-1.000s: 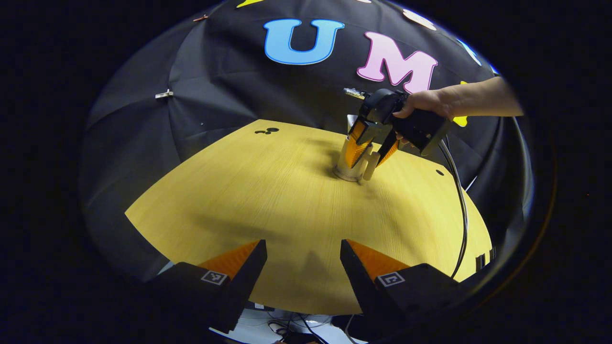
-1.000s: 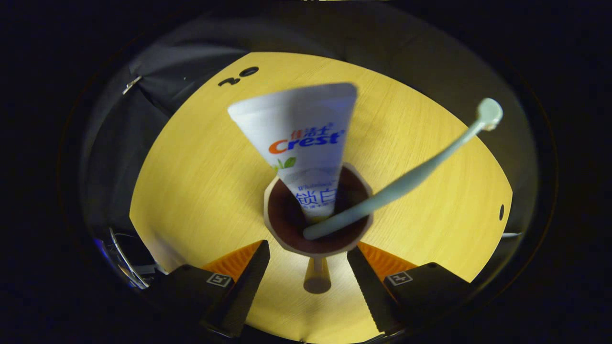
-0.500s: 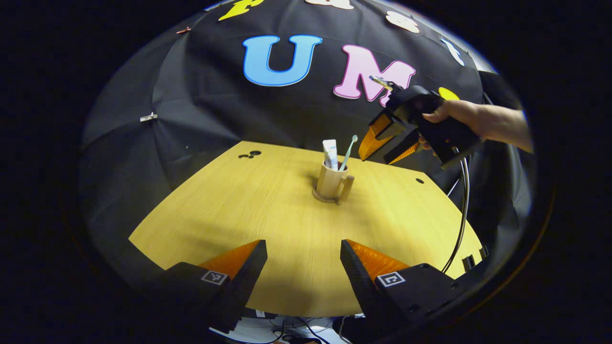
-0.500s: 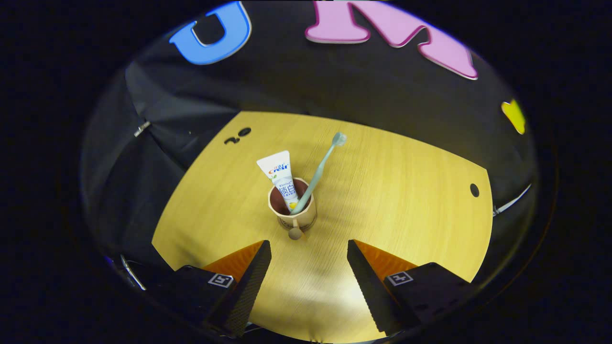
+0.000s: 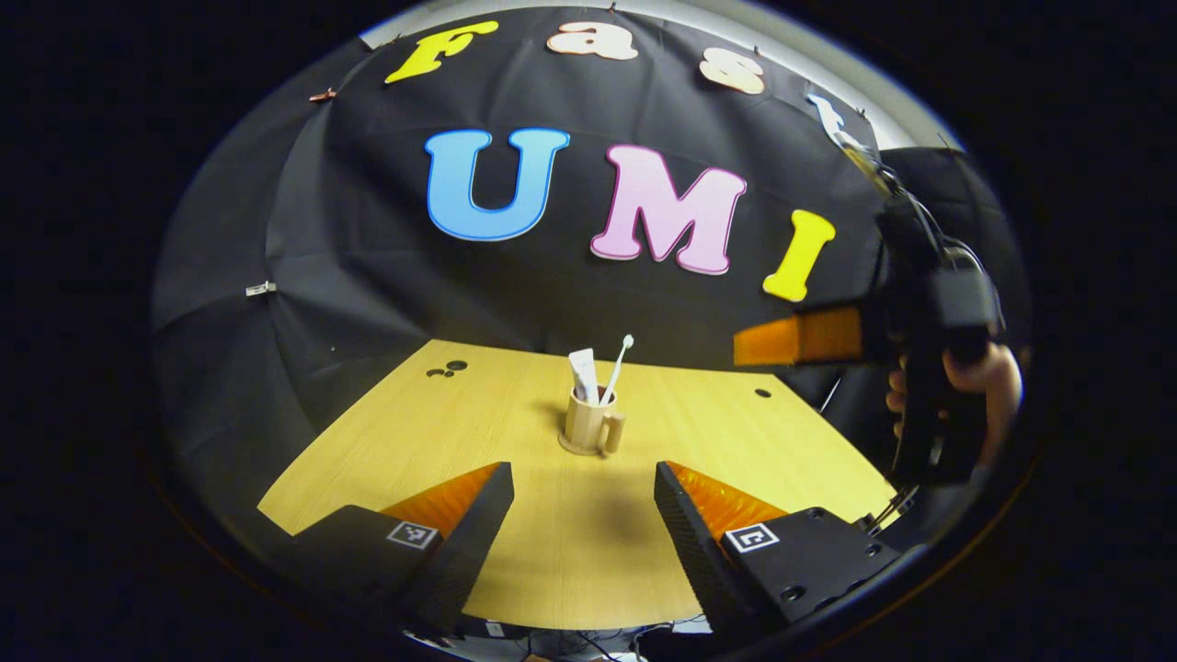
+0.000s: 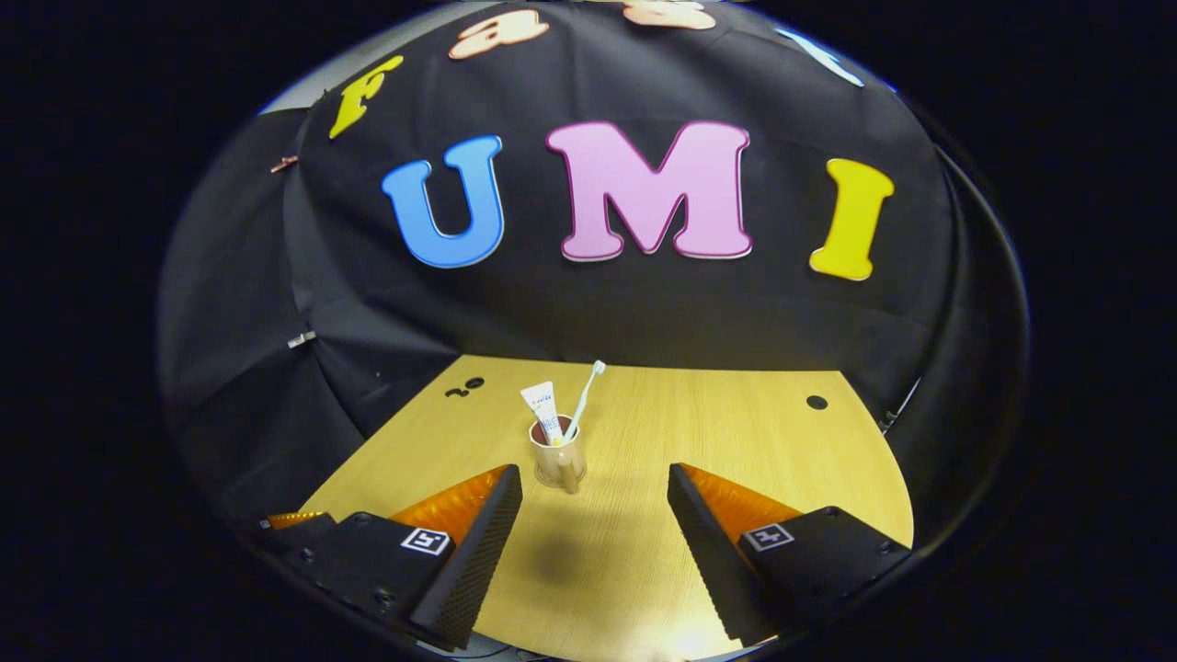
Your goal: Put the toothbrush and toothpaste on the desktop into the cup, then pick up the cup and place it on the coaster on the desktop.
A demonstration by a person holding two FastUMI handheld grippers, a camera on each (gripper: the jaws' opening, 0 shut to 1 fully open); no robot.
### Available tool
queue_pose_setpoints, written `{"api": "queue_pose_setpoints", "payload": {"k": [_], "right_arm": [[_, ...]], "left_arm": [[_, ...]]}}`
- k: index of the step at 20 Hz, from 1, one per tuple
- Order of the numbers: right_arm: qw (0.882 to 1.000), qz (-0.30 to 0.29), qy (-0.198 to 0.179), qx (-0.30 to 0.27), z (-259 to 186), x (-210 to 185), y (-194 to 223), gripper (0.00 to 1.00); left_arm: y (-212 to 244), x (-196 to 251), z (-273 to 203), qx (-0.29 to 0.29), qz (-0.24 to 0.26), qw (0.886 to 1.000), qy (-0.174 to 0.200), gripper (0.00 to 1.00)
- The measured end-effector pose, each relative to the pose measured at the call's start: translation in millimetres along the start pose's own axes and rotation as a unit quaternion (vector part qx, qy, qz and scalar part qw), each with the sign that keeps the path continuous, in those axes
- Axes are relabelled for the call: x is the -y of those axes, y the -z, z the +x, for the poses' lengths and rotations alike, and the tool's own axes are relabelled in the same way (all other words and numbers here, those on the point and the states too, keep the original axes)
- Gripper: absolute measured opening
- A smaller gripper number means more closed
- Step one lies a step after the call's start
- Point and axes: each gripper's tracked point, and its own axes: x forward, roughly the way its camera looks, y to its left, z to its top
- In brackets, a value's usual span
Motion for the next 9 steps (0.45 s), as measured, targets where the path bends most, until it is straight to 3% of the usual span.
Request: {"api": "queue_pose_setpoints", "payload": {"k": [4, 9], "right_arm": [[0.999, -0.028, 0.023, 0.041, -48, -4, 27, 0.98], [0.996, 0.004, 0.061, 0.065, -88, 11, 54, 0.98]], "left_arm": [[-28, 14, -20, 0.043, 0.008, 0.999, 0.017, 0.98], [-41, 16, -38, 0.097, 0.072, 0.993, 0.001, 0.97]]}}
